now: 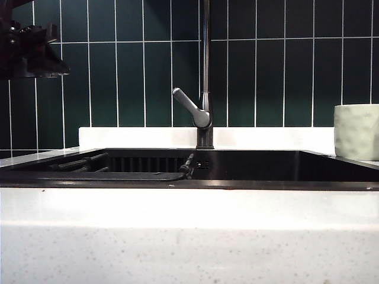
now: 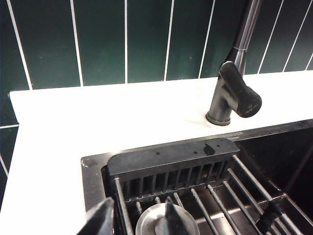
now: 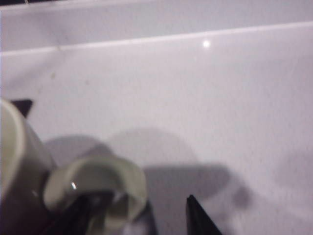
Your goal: Pick up the mug next to the sink, go to the faucet to get some water, pour the water into the sink, and finally put the mug back to its place.
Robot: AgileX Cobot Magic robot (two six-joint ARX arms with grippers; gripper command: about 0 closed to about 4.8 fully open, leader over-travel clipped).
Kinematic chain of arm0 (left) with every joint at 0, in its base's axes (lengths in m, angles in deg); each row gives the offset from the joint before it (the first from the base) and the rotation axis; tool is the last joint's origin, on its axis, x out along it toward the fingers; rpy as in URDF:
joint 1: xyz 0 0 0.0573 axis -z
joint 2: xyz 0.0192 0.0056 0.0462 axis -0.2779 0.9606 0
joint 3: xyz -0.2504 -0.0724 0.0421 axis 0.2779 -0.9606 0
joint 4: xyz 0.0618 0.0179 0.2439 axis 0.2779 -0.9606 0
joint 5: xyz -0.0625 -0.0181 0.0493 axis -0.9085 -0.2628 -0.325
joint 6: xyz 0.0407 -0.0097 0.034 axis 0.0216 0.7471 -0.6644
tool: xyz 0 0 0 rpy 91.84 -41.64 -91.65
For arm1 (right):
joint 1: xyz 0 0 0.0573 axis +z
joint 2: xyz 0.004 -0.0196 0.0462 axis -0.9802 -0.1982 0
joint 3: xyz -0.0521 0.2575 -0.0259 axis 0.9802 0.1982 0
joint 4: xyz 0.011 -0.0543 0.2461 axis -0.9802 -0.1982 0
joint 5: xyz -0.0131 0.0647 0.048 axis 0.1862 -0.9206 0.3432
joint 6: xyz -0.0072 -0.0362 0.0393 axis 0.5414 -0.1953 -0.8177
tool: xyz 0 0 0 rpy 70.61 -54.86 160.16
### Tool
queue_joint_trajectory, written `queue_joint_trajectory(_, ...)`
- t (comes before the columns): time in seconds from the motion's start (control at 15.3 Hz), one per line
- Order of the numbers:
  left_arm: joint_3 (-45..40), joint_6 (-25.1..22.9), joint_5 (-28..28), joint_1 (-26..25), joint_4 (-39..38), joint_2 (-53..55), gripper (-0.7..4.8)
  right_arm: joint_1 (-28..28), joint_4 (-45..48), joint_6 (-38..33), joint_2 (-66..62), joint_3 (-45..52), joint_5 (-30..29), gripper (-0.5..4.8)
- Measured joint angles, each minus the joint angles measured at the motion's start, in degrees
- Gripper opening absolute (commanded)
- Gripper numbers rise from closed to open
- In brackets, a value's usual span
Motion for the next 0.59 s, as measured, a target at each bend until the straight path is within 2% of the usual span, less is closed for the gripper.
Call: queue_joint_trajectory(0.59,0.00,0.00,-2.49,0.07,-1.31,0.00,1.23,-0.96,11.41,-0.15,-7.74,-0.35,-1.79,2.70)
